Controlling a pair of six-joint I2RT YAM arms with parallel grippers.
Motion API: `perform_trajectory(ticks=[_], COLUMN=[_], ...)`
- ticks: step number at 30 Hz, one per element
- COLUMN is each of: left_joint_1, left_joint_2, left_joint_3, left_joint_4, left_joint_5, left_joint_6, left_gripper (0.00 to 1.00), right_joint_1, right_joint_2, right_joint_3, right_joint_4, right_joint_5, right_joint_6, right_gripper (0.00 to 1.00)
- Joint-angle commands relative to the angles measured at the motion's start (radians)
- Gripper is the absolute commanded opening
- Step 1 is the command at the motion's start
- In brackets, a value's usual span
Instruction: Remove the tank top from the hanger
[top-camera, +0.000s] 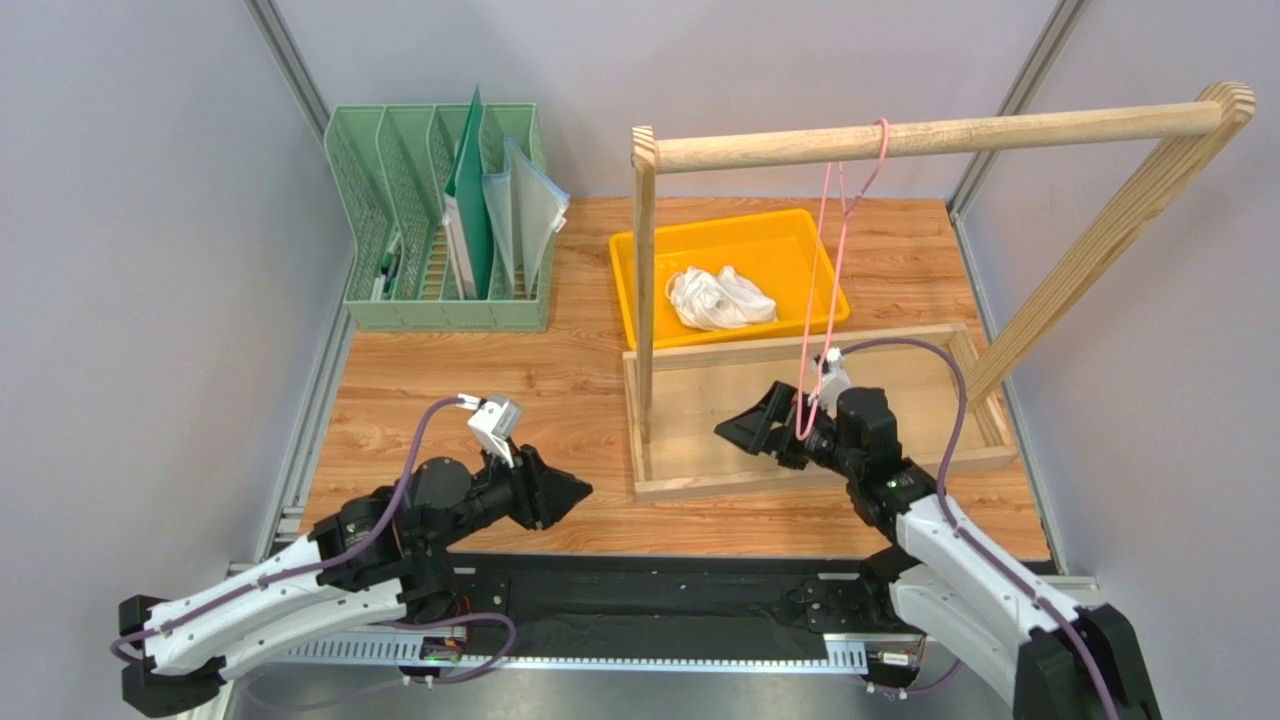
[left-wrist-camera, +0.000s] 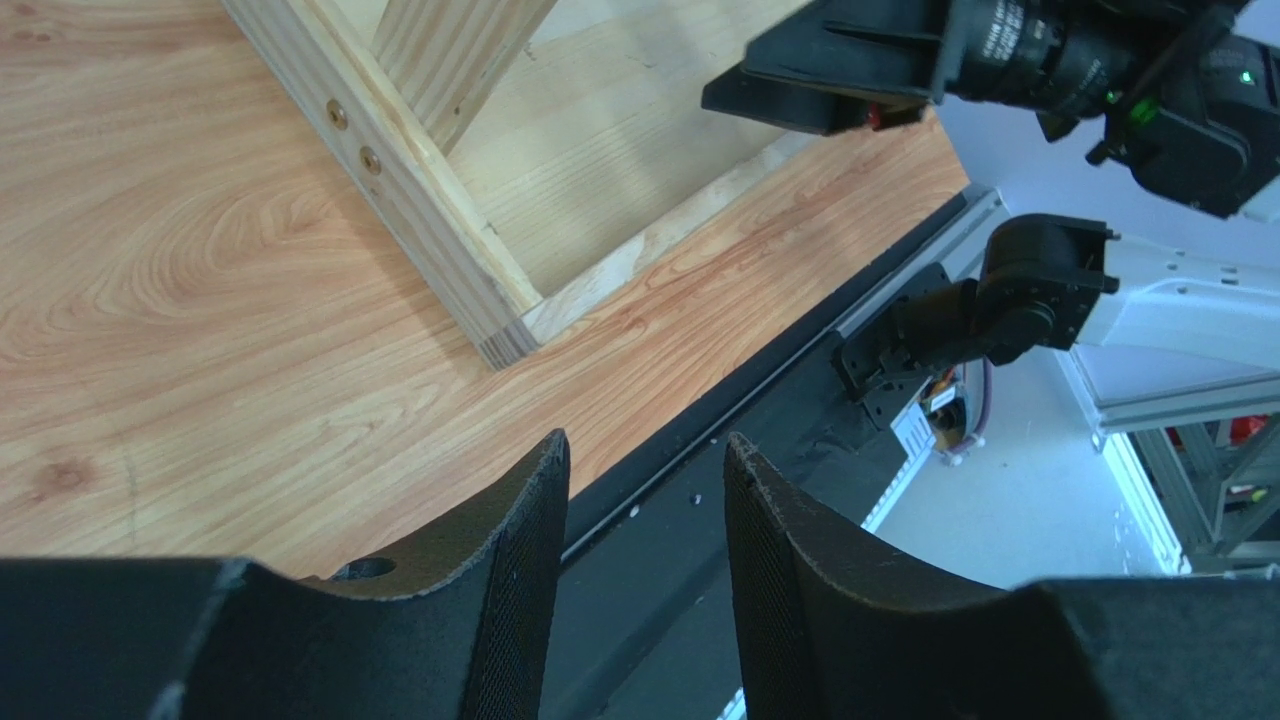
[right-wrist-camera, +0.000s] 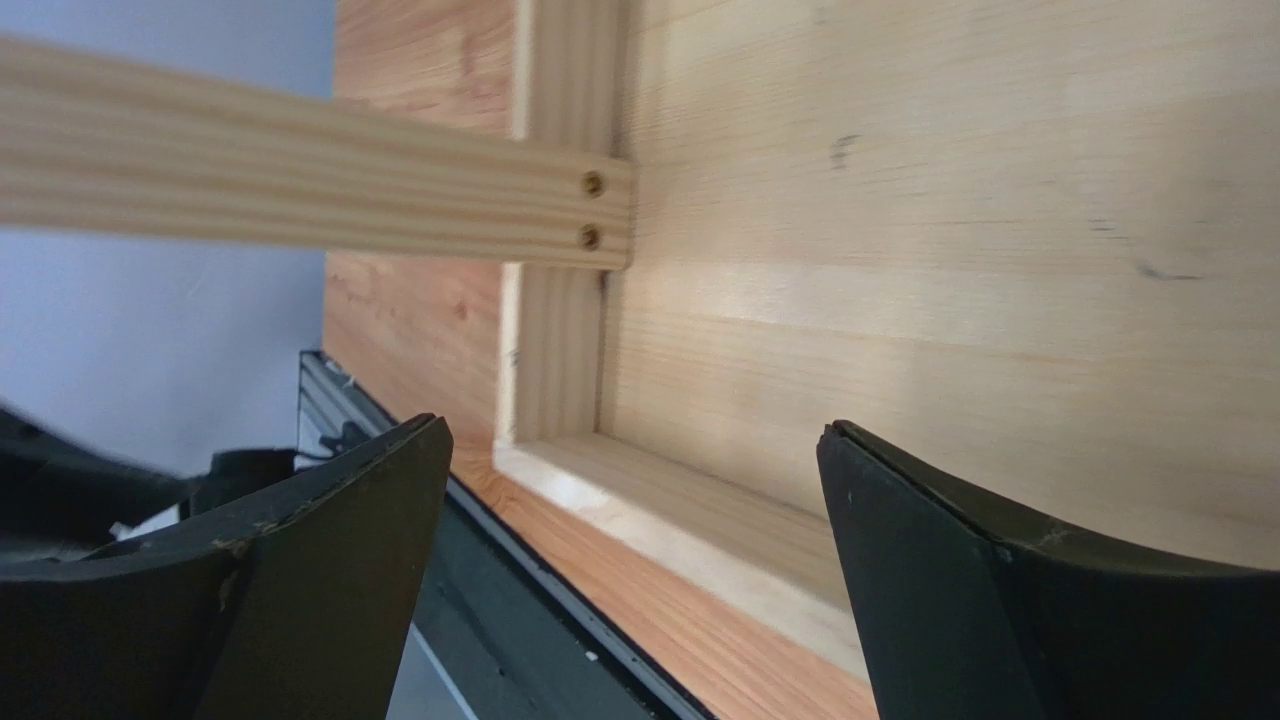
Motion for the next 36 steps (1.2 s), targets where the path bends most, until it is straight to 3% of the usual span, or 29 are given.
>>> perform_trajectory(ticks=[1, 10, 17, 20, 36], left_joint_1=[-0.002, -0.002, -0.002, -0.002, -0.002], left_joint_2=[-0.023, -0.157, -0.464, -0.396, -0.368], left_joint_3=[-0.080, -0.316, -0.459, -0.490, -0.495], left_joint_4=[0.119, 0.283, 0.248, 0.307, 0.283], left_joint_5=[-0.001, 0.033, 0.063, 0.097, 0.056], left_joint_6=[-0.044, -0.133, -0.185, -0.176, -0.176], left_gripper=[0.49, 0.49, 0.49, 0.49, 0.48], right_joint_1=[0.085, 0.160, 0.175, 0.179, 0.198], right_joint_2=[-0.165, -0.437, -0.779, -0.917, -0.888], right_joint_3=[-0.068, -0.332, -0.381, -0.381, -0.384], right_joint_4=[0.091, 0.126, -0.141, -0.260, -0.308], right_joint_5=[0.038, 0.081, 0.146, 0.169, 0.267], right_joint_6=[0.013, 0.148, 0.137, 0.126, 0.059], right_gripper=[1.00, 1.00, 1.00, 1.00, 1.00])
